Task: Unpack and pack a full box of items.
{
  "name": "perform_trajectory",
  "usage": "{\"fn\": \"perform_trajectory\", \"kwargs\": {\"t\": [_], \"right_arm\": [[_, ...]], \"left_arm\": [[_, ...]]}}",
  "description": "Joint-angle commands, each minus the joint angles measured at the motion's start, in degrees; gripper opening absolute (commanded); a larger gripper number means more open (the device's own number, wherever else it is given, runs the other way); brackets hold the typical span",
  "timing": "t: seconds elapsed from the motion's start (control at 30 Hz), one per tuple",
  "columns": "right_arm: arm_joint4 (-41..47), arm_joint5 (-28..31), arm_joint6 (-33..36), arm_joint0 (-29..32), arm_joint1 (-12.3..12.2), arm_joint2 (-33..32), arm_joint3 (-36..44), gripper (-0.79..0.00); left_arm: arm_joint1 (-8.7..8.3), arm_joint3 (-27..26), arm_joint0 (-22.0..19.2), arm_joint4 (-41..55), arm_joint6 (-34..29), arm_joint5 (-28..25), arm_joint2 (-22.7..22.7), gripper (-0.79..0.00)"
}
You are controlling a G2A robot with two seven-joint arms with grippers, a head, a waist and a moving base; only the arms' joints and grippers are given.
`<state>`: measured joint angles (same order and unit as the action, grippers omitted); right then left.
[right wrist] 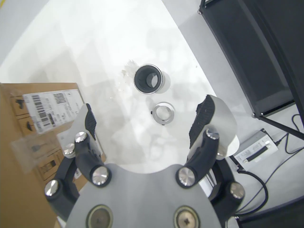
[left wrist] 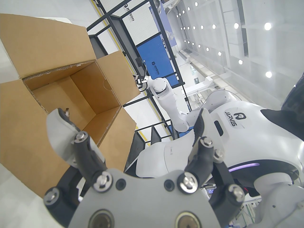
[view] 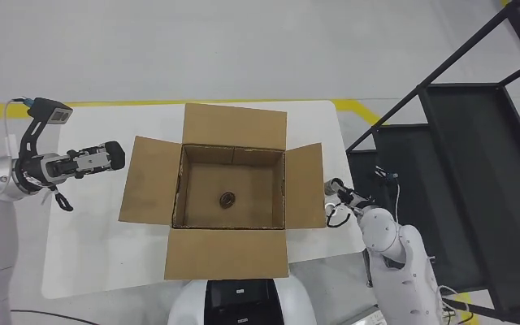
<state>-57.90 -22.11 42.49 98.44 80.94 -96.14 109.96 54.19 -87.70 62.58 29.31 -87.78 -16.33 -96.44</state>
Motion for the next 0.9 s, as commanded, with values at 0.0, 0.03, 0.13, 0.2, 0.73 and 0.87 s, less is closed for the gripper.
{"fn": "perform_trajectory", "kwargs": {"t": [0.0, 0.03, 0.13, 0.2, 0.73, 0.87], "right_arm": [[-1.9, 0.3, 0.0, 0.1, -0.1, 1.0, -0.7, 0.000], [-2.9, 0.4, 0.1, 0.3, -0.1, 1.7, -1.1, 0.000], [-6.4, 0.7, 0.2, 0.1, -0.2, 3.7, -3.1, 0.000], [-7.8, 0.5, 0.1, -0.6, -0.3, 4.6, -4.8, 0.000], [-6.1, -0.4, 0.3, -3.8, -0.4, 4.9, -12.8, -0.459], [-4.9, 0.2, 0.9, -2.7, -0.6, 4.0, -11.9, -0.320]], "left_arm": [[0.00, 0.0, 0.0, 0.0, 0.0, 0.0, 0.0, 0.000], [0.00, 0.0, 0.0, 0.0, 0.0, 0.0, 0.0, 0.000], [0.00, 0.0, 0.0, 0.0, 0.0, 0.0, 0.0, 0.000], [0.00, 0.0, 0.0, 0.0, 0.0, 0.0, 0.0, 0.000], [0.00, 0.0, 0.0, 0.0, 0.0, 0.0, 0.0, 0.000], [0.00, 0.0, 0.0, 0.0, 0.0, 0.0, 0.0, 0.000]]}}
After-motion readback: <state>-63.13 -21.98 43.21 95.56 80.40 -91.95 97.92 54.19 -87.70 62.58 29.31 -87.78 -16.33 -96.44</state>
